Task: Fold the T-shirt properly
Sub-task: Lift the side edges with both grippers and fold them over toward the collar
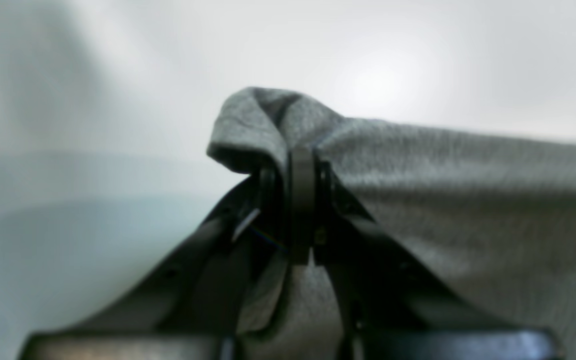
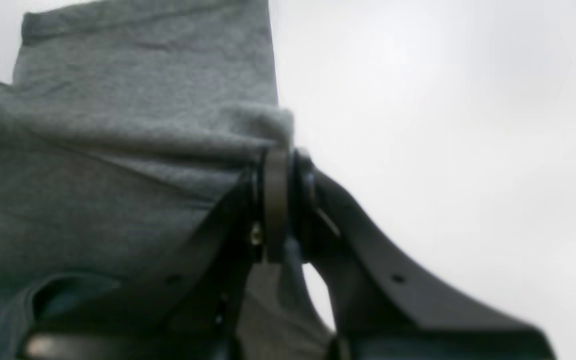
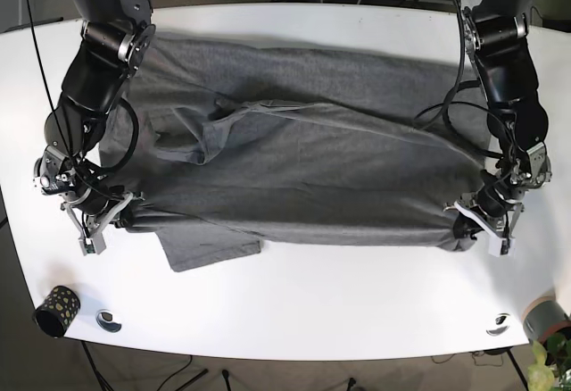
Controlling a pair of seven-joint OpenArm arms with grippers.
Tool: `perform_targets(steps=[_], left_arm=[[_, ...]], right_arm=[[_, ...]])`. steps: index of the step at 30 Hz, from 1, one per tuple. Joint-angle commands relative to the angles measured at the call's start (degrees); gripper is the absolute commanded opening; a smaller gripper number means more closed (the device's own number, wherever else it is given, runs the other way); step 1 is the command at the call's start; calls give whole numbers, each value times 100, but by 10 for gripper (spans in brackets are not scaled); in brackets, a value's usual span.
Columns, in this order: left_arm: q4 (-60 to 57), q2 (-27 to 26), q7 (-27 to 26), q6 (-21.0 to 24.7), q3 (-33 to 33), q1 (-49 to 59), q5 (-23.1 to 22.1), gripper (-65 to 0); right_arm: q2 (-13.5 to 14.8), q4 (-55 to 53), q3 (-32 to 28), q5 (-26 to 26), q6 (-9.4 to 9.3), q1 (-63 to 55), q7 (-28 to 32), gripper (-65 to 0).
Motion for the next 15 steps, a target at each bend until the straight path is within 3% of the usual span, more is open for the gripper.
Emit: perform_targets(steps=[1, 6, 15], left_arm=[[500, -58, 45, -6, -23, -73, -67, -650], [1247, -49, 273, -6, -41, 349, -155, -650], [2311, -181, 282, -6, -50, 1325, -735, -650]], right_arm=[[111, 500, 13, 84, -10, 20, -147, -650], [5, 1458, 22, 84, -10, -358, -560, -650], [-215, 3313, 39, 93, -10, -1501, -1131, -650]])
